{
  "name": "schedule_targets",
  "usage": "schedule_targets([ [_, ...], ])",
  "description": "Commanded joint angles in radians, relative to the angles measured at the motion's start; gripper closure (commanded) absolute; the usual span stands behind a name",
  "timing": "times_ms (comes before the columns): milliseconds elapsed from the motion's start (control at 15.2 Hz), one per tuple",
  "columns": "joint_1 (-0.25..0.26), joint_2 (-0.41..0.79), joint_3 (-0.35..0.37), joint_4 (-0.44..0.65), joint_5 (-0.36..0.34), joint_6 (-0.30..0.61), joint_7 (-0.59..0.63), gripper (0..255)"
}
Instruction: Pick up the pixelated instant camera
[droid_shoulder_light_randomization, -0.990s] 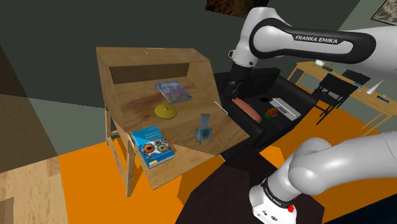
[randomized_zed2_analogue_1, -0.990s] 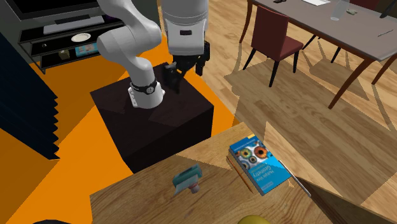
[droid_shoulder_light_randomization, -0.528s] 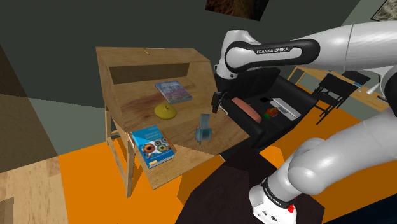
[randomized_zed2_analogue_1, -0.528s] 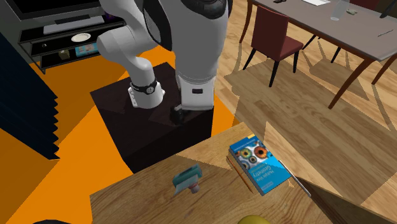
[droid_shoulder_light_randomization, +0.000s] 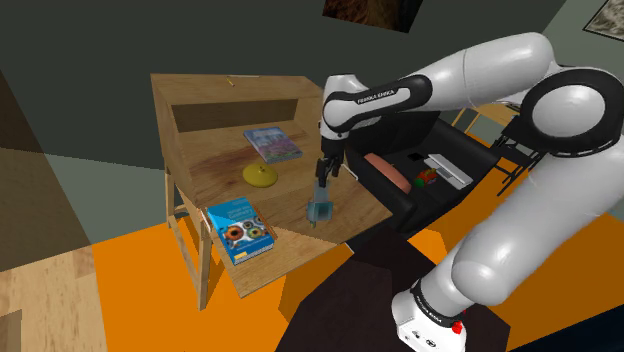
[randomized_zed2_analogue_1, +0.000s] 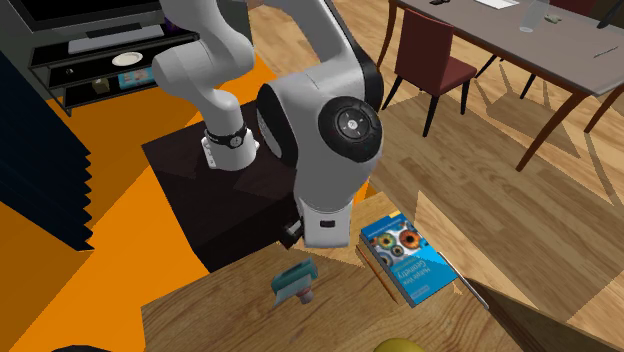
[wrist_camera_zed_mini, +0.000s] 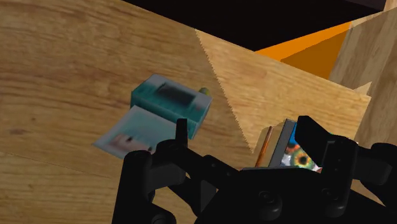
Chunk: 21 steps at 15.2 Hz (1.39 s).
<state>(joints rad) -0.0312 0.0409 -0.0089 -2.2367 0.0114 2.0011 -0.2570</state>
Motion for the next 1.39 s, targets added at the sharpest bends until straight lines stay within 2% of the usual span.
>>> schedule_targets([
  [0,-0.004,0.083,-0.005,0.036,-0.009,0.027,-0.007,0],
  [462,-0.018,0.362,-0.020,0.194,-0.035,0.078,-0.025,0],
  [858,-0.033,0.605,-0.029,0.374,-0.057,0.083,-0.037,0],
  [1122,-0.096,0.666,0.036,0.406,-0.109,0.102,-0.005,0],
  [1320,-0.175,0.704,0.119,0.420,-0.180,0.119,0.042,0],
])
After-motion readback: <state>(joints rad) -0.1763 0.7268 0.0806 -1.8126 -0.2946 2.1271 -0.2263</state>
